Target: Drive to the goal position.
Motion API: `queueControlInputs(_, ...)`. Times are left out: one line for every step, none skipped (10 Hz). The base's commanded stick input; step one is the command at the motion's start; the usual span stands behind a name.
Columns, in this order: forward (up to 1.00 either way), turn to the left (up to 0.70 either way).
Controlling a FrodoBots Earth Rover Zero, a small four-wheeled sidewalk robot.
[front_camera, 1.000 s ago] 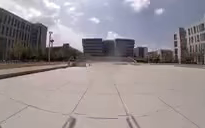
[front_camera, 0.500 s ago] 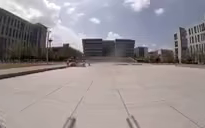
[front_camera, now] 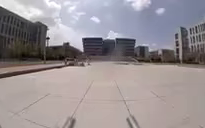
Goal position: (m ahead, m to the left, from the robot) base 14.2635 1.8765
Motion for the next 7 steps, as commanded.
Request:
queueControlInputs(1.0, 0.0)
queueControlInputs(1.0, 0.0)
queueControlInputs(1.0, 0.0)
queueControlInputs(1.0, 0.0)
queueControlInputs(1.0, 0.0)
queueControlInputs(1.0, 0.0)
queueControlInputs(1.0, 0.0)
